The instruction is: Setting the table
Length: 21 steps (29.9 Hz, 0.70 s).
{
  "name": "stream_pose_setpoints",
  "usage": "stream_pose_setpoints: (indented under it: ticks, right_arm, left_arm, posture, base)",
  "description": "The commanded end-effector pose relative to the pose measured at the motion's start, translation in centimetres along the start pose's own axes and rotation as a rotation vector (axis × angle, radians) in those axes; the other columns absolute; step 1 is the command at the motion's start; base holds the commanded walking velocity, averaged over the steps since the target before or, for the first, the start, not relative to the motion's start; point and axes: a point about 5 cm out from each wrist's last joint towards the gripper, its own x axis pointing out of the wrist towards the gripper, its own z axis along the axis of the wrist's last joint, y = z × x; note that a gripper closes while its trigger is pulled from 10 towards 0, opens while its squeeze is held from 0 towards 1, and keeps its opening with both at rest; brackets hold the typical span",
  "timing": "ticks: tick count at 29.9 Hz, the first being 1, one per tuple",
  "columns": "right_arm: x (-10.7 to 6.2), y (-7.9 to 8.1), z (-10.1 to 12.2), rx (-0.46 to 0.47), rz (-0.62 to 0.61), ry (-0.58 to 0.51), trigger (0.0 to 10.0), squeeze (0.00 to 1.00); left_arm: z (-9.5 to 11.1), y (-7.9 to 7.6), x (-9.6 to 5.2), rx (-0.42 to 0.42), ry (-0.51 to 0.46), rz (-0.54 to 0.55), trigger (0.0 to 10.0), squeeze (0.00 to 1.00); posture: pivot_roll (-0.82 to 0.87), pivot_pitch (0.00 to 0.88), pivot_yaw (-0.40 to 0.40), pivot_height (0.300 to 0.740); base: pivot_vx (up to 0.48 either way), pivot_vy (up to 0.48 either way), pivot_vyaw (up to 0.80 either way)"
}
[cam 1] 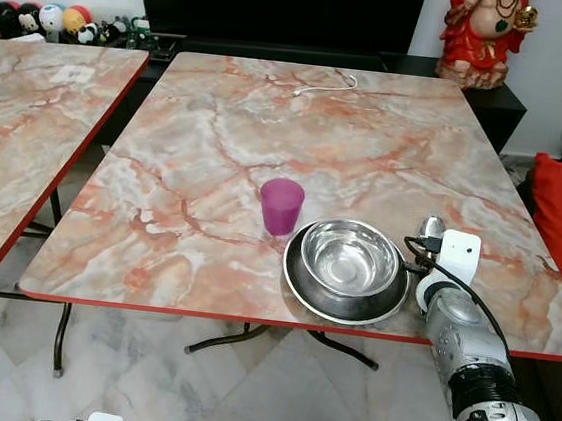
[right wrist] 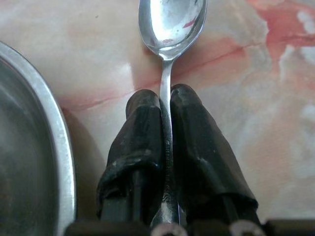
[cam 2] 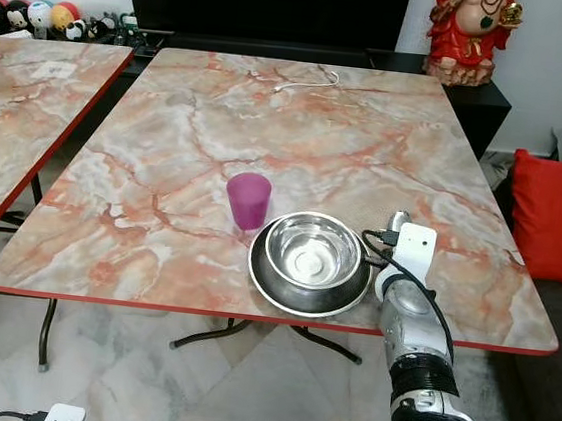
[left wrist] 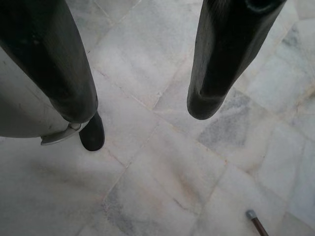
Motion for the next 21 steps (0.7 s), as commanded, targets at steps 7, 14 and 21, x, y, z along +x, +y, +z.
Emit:
stream_pose_setpoints:
  ticks: [7,14,21]
  right_arm:
    - [-0.14,0.25,-0.04,0.012,0.01,0.001,10.0,0.1]
    - [-0.14,0.13,0.05,0.007,0.003,0.003,10.0,0.33]
    - [-0.16,0.08,0.07,0.003,0.0,0.003,10.0,0.52]
  left_arm:
    - [-0.65,0.22,-0.15,-0.006,0.017,0.002,10.0,0.0]
    - [-0.65,0.13,-0.14,-0.005,0.018,0.0,10.0,0.0]
    - [-0.61,0.19,-0.13,-0.006,0.018,0.001,10.0,0.0]
  posture:
    - [-0.07,0.045,0.021,0.74]
    - [-0.08,0.044,0.022,0.74]
    - [-0.08,0.044,0.021,0.74]
  base:
    - [0.0,0.0,0.0]
    - [0.0,0.0,0.0]
    - [0.0,0.0,0.0]
